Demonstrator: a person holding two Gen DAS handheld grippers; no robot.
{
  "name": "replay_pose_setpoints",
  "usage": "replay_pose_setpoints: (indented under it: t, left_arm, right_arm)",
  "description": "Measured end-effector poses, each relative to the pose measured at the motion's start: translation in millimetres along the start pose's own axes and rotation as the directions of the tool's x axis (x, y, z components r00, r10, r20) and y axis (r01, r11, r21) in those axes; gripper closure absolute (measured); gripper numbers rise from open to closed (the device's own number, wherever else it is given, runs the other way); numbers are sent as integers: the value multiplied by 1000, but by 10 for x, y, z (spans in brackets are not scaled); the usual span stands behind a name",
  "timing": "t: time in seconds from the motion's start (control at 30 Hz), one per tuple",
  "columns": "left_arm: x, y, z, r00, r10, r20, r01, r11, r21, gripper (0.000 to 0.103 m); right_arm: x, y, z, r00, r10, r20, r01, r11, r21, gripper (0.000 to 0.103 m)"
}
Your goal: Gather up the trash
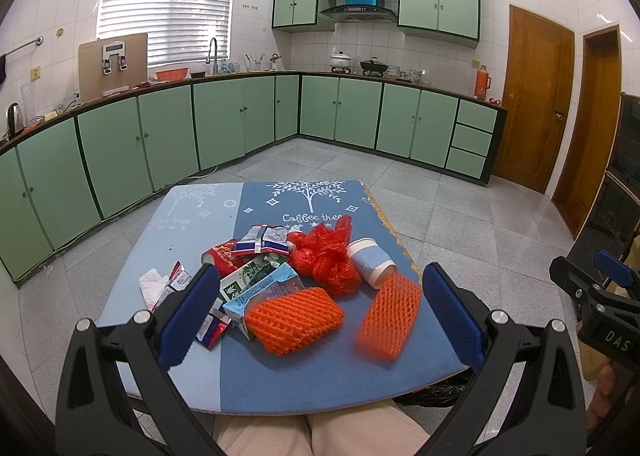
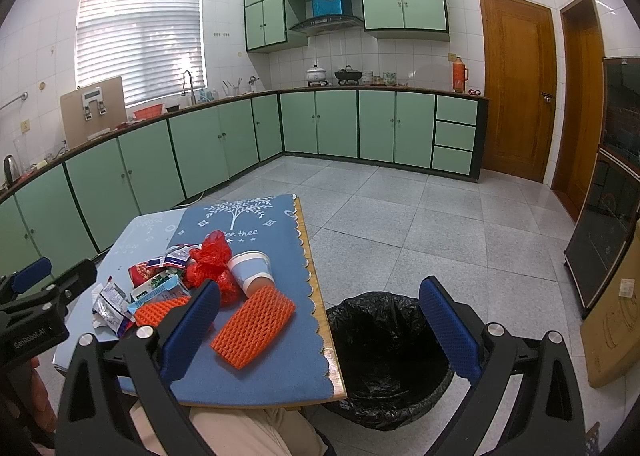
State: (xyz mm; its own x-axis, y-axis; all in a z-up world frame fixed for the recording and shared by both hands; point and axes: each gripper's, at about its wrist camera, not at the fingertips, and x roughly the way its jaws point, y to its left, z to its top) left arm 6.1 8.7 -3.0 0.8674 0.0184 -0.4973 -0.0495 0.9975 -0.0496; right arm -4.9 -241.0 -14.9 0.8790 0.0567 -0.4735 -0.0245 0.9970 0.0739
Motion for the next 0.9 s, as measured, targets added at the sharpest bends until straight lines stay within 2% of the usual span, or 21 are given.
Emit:
replay_pose_setpoints:
  t: [0.6, 0.73, 0.9]
  left_arm:
    - [90, 51, -18, 1000, 11, -17, -11, 1000, -10, 5]
    - [184, 180, -40, 999, 39, -8, -39, 999, -28, 5]
    - [493, 473, -187, 995, 97, -21, -98, 994, -43, 5]
  right_arm:
    - [177, 17, -20, 1000, 13, -20, -13, 1000, 2, 6]
    - [342, 19, -63, 999, 39, -38, -38, 999, 14, 6]
    - [710, 85, -186, 995, 76, -70, -76, 997, 5, 7]
